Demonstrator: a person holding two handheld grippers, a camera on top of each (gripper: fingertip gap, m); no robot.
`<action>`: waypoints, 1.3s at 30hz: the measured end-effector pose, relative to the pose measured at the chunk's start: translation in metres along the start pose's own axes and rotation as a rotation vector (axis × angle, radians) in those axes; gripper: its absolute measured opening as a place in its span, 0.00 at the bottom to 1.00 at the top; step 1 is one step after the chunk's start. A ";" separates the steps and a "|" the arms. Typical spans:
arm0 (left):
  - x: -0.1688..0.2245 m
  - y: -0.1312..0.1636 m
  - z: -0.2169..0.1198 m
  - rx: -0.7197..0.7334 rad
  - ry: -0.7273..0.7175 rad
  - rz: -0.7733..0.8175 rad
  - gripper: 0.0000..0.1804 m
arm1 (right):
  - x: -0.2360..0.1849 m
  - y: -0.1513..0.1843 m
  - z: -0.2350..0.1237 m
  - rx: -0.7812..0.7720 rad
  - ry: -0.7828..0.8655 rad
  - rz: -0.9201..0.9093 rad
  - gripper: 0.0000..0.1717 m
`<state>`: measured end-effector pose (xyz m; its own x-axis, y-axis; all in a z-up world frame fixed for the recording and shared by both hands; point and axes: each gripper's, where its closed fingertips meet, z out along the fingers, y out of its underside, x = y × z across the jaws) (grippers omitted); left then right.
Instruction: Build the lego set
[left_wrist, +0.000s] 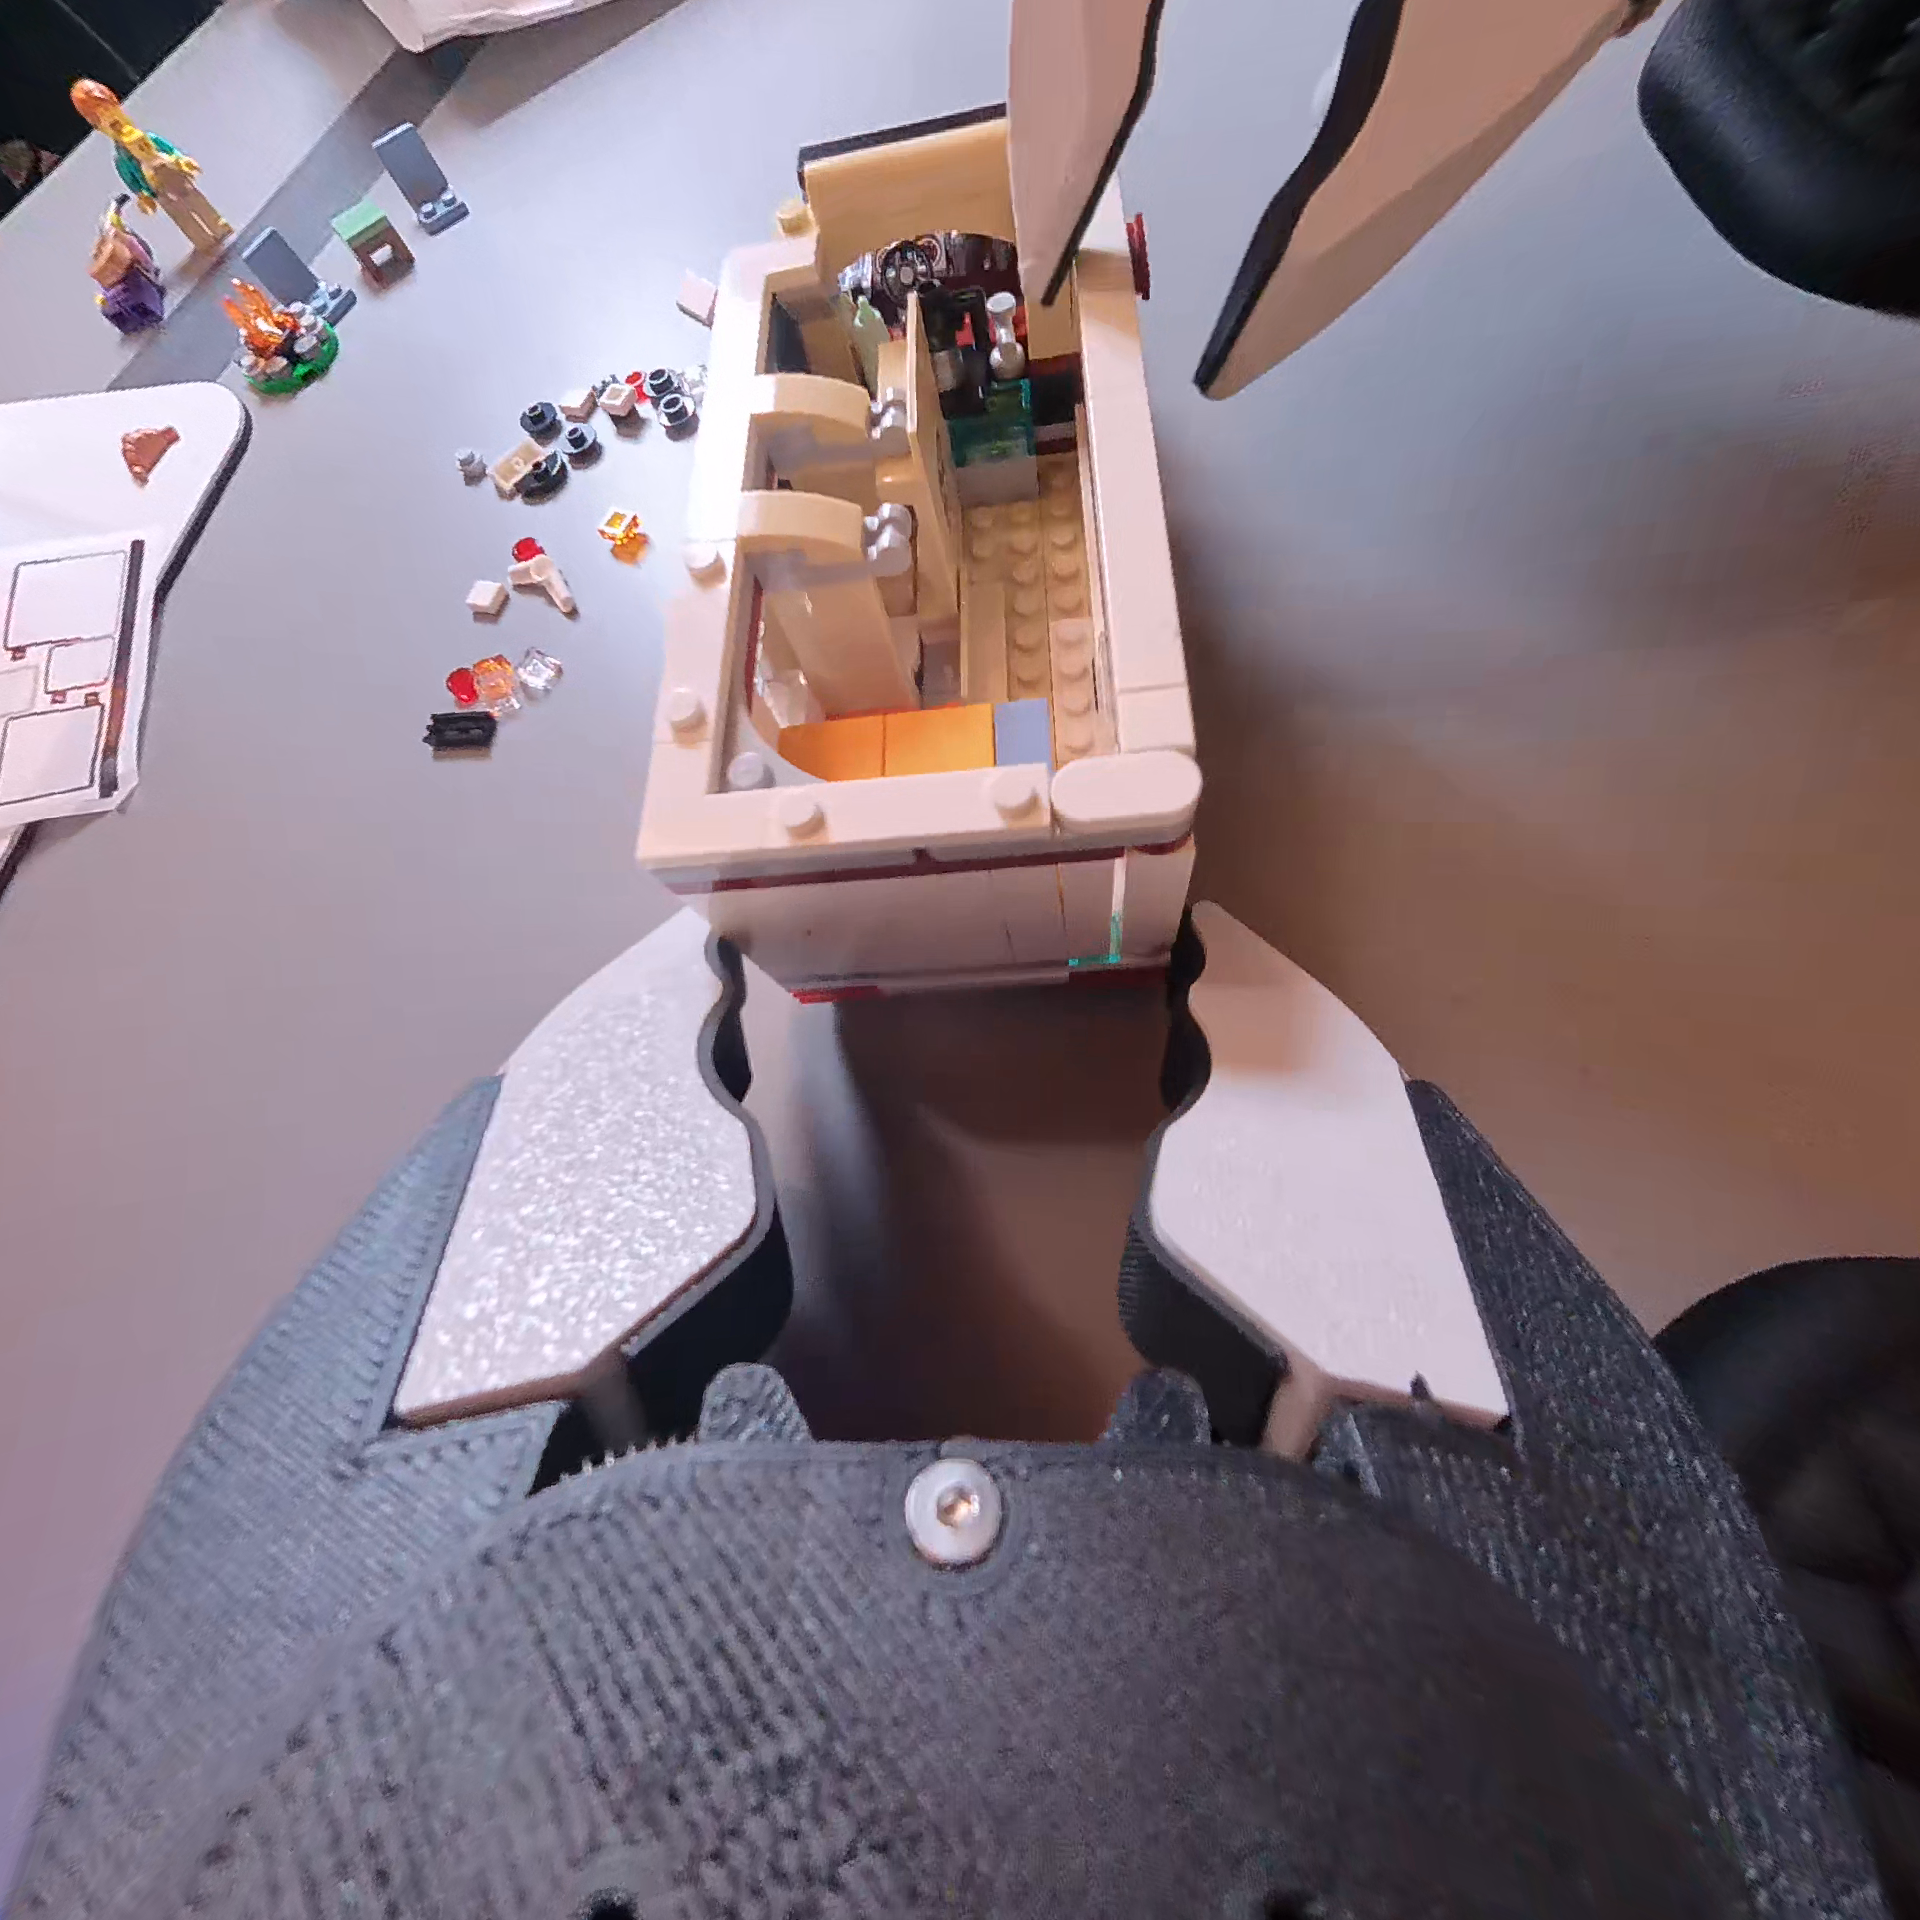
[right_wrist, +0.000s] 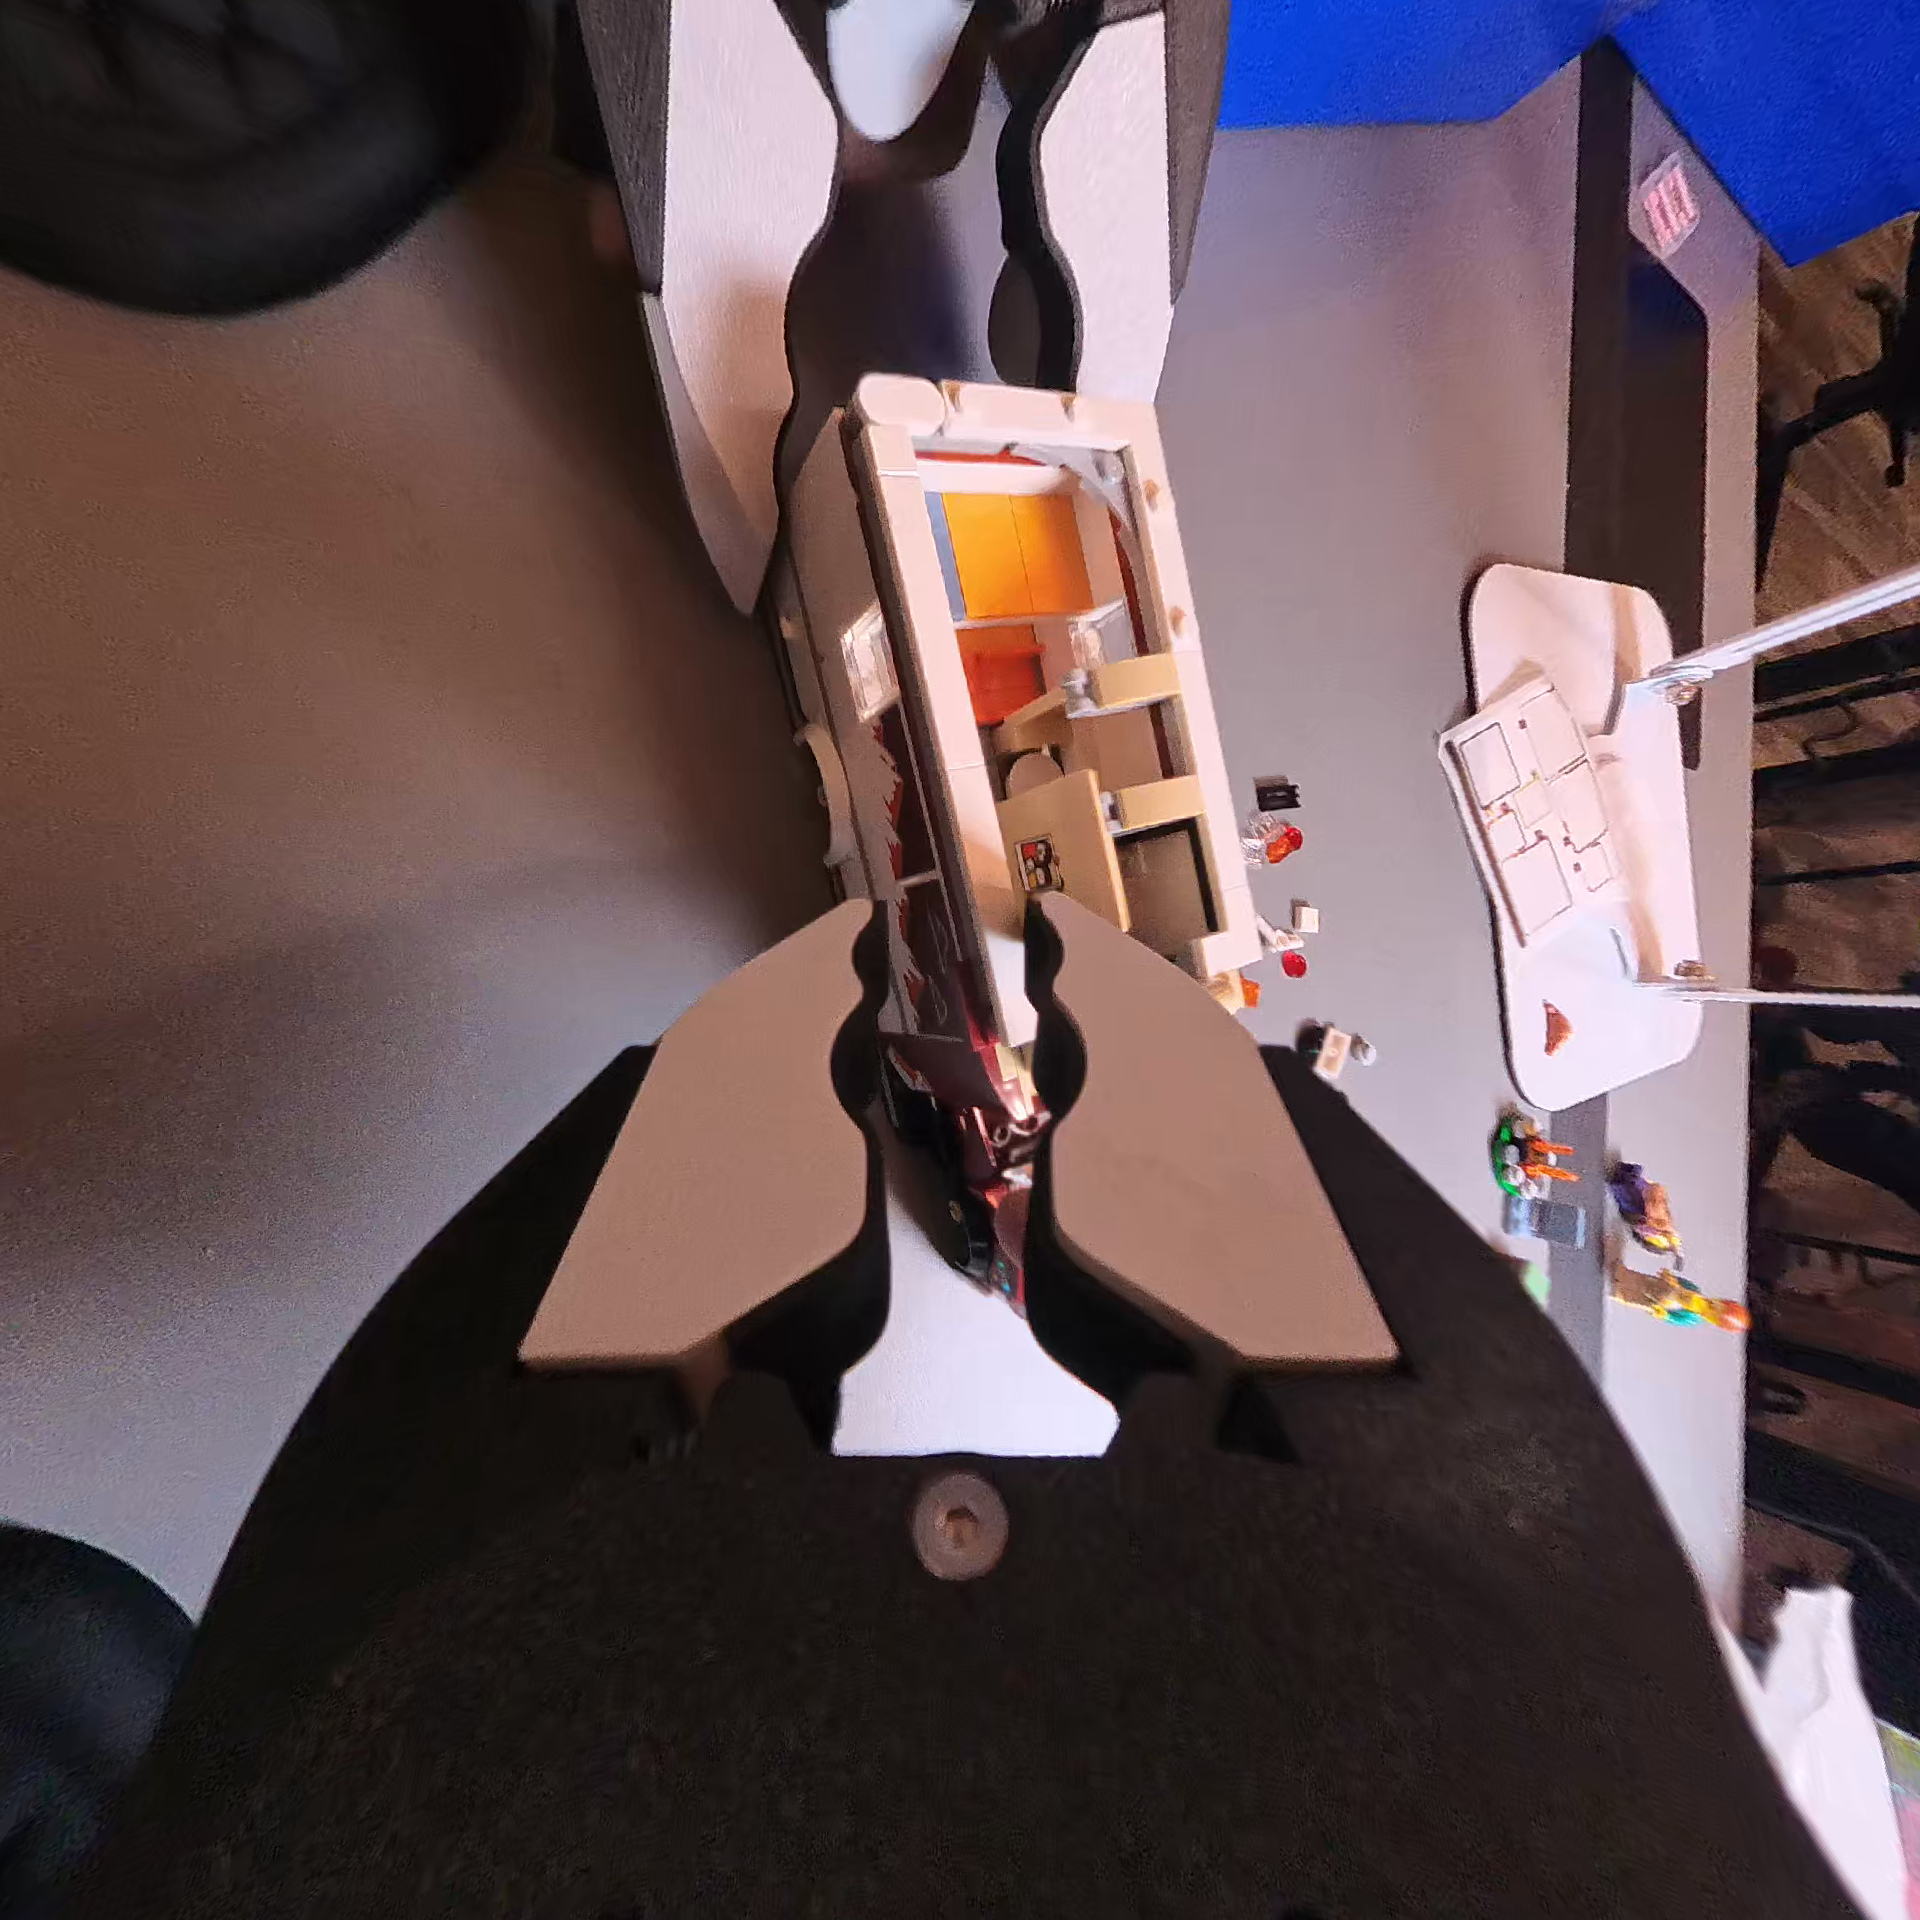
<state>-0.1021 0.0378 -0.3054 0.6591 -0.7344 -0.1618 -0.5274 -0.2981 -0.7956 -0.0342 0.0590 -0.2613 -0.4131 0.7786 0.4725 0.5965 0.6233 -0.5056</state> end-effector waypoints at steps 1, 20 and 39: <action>0.001 0.000 0.000 0.000 -0.003 0.000 0.44 | 0.000 0.001 -0.001 -0.017 0.003 -0.010 0.13; 0.015 -0.006 0.006 -0.020 -0.066 -0.066 0.44 | -0.020 0.010 -0.023 -0.048 -0.149 0.166 0.08; 0.034 -0.008 0.003 -0.027 -0.036 -0.035 0.31 | -0.042 0.033 -0.048 -0.002 0.000 0.354 0.09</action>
<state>-0.0741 0.0170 -0.3065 0.6961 -0.7010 -0.1551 -0.5174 -0.3401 -0.7853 0.0355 0.0437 -0.2633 -0.1806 0.9463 0.2681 0.7038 0.3147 -0.6369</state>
